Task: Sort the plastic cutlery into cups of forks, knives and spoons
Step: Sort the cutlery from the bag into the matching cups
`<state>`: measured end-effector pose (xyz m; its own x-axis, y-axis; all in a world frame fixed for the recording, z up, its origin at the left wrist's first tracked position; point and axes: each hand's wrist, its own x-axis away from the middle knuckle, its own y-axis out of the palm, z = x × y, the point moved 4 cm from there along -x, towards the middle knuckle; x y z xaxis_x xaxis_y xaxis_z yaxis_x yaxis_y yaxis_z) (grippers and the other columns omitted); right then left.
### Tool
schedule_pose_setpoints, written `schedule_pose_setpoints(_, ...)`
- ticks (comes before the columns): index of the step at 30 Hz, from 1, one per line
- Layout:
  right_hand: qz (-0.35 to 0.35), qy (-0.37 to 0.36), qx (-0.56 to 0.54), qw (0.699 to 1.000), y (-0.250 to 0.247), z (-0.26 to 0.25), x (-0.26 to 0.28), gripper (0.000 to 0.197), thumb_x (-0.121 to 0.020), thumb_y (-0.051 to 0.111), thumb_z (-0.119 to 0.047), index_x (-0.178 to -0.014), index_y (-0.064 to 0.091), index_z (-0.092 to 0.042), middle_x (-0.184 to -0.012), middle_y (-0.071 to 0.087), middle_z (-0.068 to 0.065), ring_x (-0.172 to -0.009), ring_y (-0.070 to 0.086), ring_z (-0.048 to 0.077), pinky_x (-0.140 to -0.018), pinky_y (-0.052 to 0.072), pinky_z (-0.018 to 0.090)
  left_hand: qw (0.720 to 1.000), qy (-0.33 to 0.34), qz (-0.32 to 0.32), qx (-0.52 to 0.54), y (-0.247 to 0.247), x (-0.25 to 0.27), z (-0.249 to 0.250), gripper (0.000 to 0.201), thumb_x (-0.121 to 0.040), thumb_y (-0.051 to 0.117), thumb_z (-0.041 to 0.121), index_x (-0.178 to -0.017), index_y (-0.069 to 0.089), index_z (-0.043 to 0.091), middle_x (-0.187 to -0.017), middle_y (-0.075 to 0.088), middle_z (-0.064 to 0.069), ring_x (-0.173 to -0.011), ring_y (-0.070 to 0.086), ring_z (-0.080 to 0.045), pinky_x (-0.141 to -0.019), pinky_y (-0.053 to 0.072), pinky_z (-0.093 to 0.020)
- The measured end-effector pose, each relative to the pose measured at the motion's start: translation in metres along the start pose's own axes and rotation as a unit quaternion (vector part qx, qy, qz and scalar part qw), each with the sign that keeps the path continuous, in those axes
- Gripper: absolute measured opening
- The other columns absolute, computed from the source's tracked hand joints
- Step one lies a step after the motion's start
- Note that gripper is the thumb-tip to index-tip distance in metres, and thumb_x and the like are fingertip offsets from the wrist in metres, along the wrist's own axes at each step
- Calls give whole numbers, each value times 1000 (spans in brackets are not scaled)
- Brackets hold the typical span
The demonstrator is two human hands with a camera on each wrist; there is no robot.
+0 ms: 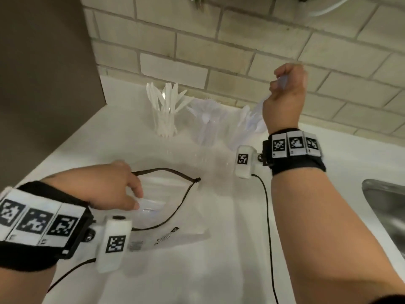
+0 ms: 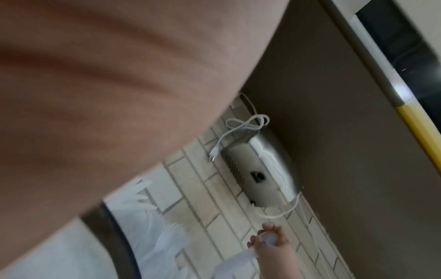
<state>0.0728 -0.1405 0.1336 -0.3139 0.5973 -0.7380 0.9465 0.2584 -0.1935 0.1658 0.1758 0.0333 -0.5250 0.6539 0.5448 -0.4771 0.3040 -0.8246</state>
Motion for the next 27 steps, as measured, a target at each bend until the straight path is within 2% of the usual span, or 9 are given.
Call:
schedule_pose_setpoints(3,-40,24,53,998,15,30,3,49,-64,23,8,-101,56,1,-88,41,-1,-73,43,11,-70,39,9,1000,9,7,13,7,-14,9,69,-75,71,53,-136,41,41,-132,32,15,-109,50,-9,-97,43,-24)
schedule_pose_setpoints(8,-137,101,133,976,37,66,15,49,-73,29,18,-110,54,-1,-107,44,9,-80,45,12,-71,38,11,997,33,44,57,13,-30,24,122,-51,85,56,-149,18,30,-143,18,10,-122,46,-14,-102,44,-29)
schedule_pose_setpoints(11,-249,156,261,919,49,81,22,39,-85,40,6,-121,52,-5,-127,46,14,-105,54,25,-89,43,29,997,42,46,55,18,-38,32,137,-43,86,60,-150,7,29,-145,12,6,-128,39,-19,-104,43,-33)
schedule_pose_setpoints(13,-319,168,325,874,53,85,27,40,-93,40,-2,-133,45,-1,-139,40,15,-125,45,31,-102,38,32,997,45,45,51,21,-43,35,140,-41,86,62,-150,4,29,-145,12,6,-130,37,-22,-104,43,-36)
schedule_pose_setpoints(17,-280,122,345,887,46,78,26,56,-95,47,-12,-147,29,-8,-155,19,14,-144,19,29,-117,22,35,997,42,43,48,28,-49,35,141,-38,86,63,-149,5,30,-142,13,4,-128,37,-24,-100,46,-38)
schedule_pose_setpoints(20,-247,38,313,916,44,35,29,45,-92,50,-9,-136,48,-9,-148,32,14,-138,31,28,-115,25,30,996,40,48,60,33,-51,33,142,-38,86,62,-149,4,30,-141,13,4,-127,39,-24,-99,48,-38)
schedule_pose_setpoints(23,-295,10,179,939,50,-30,60,28,-89,51,-5,-107,69,-14,-117,58,1,-105,57,14,-95,40,18,994,40,73,72,33,-52,35,140,-40,87,60,-149,4,30,-142,11,1,-127,40,-25,-100,47,-38)
schedule_pose_setpoints(25,-426,-4,113,898,61,-66,102,26,-86,53,-3,-94,74,-18,-99,63,-7,-88,57,5,-82,42,13,991,50,96,84,33,-51,36,136,-40,86,59,-148,10,29,-140,12,1,-124,42,-26,-100,46,-38)
schedule_pose_setpoints(27,-568,-31,120,814,71,-80,144,21,-84,58,-7,-94,74,-17,-96,67,-7,-84,57,5,-79,46,14,989,60,107,85,31,-46,35,121,-42,86,57,-142,23,30,-136,14,3,-120,44,-26,-99,47,-38)
